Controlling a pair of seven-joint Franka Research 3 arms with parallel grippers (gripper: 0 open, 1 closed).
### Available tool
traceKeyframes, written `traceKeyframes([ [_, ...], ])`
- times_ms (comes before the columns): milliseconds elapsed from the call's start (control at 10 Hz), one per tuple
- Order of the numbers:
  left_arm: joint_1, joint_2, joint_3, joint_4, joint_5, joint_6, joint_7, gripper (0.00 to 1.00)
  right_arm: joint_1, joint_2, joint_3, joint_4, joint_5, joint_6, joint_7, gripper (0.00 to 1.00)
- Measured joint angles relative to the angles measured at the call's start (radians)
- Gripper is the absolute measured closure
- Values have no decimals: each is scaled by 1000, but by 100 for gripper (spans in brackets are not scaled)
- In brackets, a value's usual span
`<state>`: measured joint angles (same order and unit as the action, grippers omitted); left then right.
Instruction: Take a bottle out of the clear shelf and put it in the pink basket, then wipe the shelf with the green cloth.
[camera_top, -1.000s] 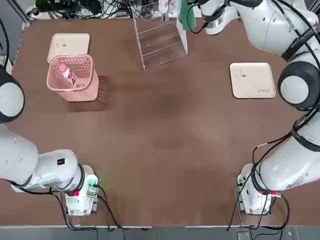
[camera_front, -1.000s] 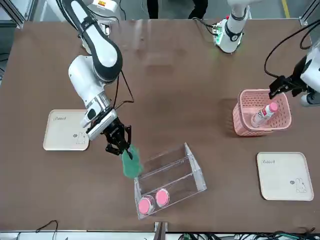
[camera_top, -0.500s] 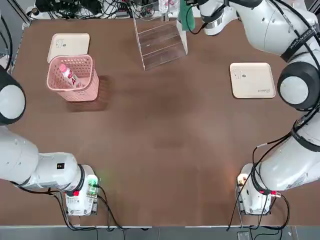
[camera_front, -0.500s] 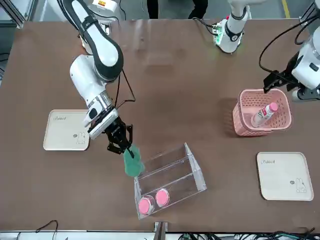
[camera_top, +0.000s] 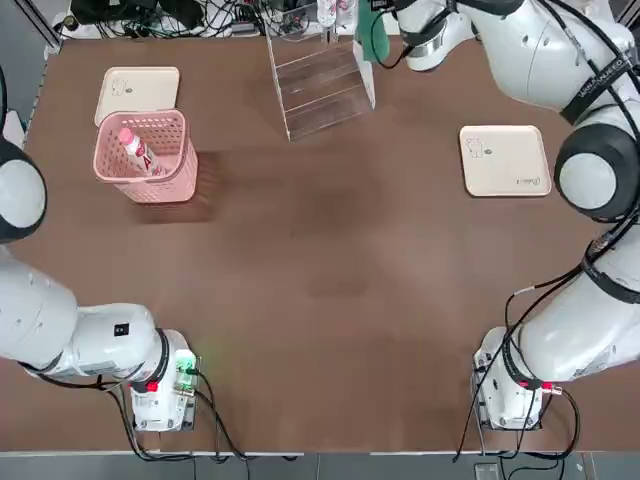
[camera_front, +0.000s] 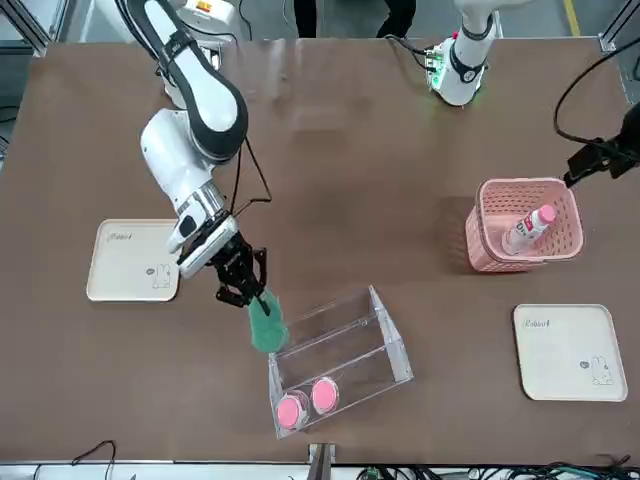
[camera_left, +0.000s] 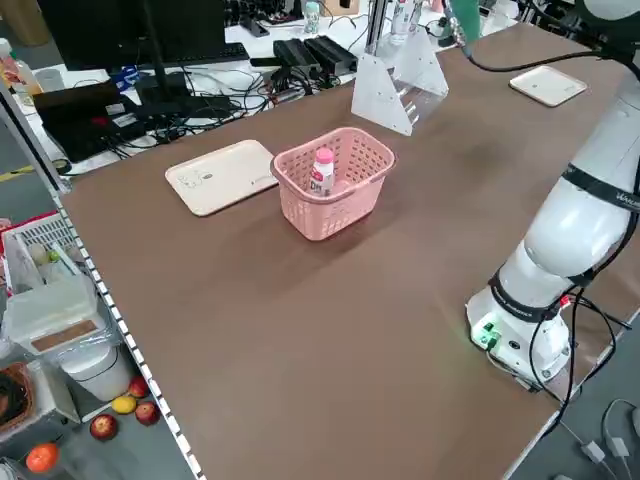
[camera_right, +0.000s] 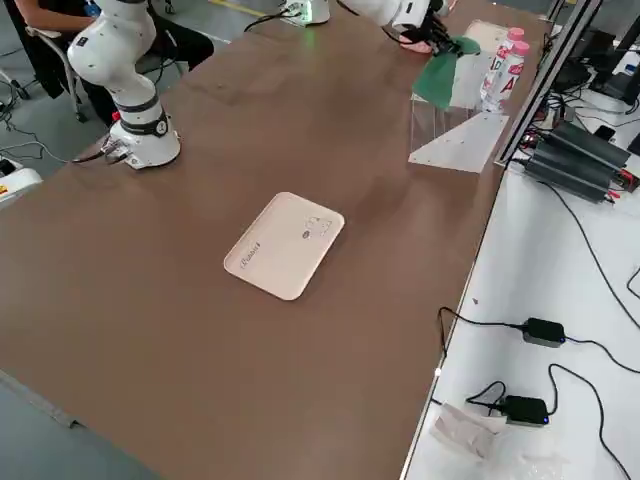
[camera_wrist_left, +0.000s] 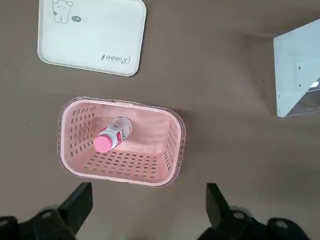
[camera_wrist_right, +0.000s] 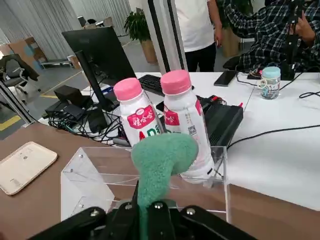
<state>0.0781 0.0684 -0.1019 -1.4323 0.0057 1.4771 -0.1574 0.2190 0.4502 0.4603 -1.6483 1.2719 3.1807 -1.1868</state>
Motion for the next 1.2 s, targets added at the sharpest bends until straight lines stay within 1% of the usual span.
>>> traceKeyframes([
  [100,-9,9,-7,0,4,0,0,0,26,22,-7,32,12,7,0,95],
  [200,-18,16,-14,2,8,0,0,0,66,53,-33,72,17,23,0,95],
  [300,-24,20,-16,3,9,0,0,0,108,89,-71,117,19,28,0,95],
  [500,-25,21,-19,7,9,0,0,0,158,148,-121,187,20,29,0,95],
  [800,-25,21,-42,10,9,4,0,0,232,203,-196,284,21,32,2,95],
  [900,-25,21,-43,11,10,11,0,0,241,219,-212,316,22,32,2,95],
  [1000,-23,23,-42,11,12,15,0,0,243,236,-218,336,22,31,2,95],
  [1200,-23,27,-42,11,13,17,0,0,251,270,-225,350,22,31,2,95],
])
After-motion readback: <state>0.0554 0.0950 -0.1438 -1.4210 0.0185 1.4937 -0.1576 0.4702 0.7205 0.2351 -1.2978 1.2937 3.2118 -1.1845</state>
